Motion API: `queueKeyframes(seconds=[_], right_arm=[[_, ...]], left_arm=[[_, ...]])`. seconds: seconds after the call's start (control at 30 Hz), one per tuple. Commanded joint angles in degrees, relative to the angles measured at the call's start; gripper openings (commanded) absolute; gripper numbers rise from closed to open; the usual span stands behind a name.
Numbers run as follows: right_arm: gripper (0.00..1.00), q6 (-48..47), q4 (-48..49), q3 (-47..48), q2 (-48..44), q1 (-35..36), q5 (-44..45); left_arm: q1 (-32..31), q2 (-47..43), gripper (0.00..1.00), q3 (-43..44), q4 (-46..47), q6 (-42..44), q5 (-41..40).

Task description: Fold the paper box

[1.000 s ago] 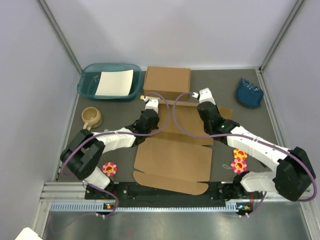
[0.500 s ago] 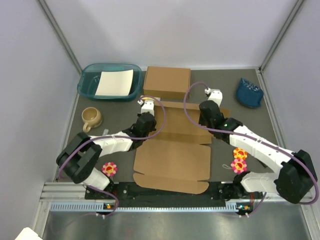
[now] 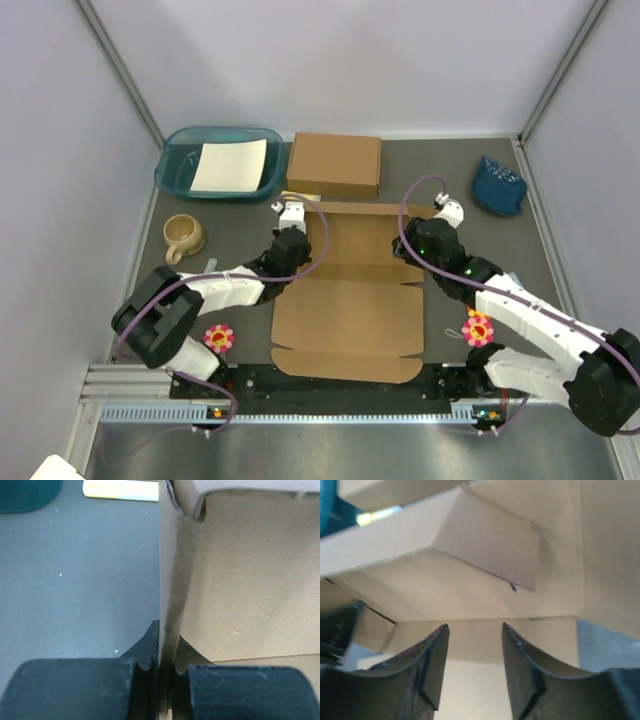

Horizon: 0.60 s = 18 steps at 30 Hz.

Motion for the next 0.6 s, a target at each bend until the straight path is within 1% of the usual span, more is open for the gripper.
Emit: queueKeyframes(seconds=[0.0, 0.03, 0.1, 0.17, 0.23, 0.3, 0.4, 0.57], right_arm=[[0.52, -7.05, -9.86, 6.59, -1.99, -0.33, -0.10], [0.56, -8.28, -12.84, 6.96, -2.78, -0.33, 0.94], [0.58, -10.58, -15.32, 6.96, -4.89, -0.33, 2.44], [0.60, -11.37, -16.12, 4.69, -9.63, -0.41, 3.85], [0.61, -11.02, -16.48, 1.43, -13.66, -0.41, 5.42], [0.62, -8.92, -17.27, -1.46, -15.26, -0.33, 5.96], [0.62, -4.71, -18.14, -3.92, -15.19, -0.41, 5.17], [0.62, 1.62, -17.45, -6.13, -9.75, -0.41, 3.42]], left_arm=[[-0.01, -0.65, 0.00, -0.84, -3.92, -2.27, -0.77], [-0.09, -0.74, 0.00, -0.48, -4.54, -2.53, -1.21], [-0.09, -0.92, 0.00, 0.13, -5.86, -2.88, -1.82], [-0.01, -1.00, 0.00, 0.31, -6.30, -3.41, -2.27], [-0.09, -1.00, 0.00, 0.57, -6.91, -4.20, -2.27], [-0.01, -0.92, 0.00, 0.75, -7.53, -4.90, -2.18], [-0.01, -0.92, 0.00, 0.84, -8.59, -5.69, -2.44], [-0.09, -1.62, 0.00, 0.05, -8.50, -5.52, -2.62]])
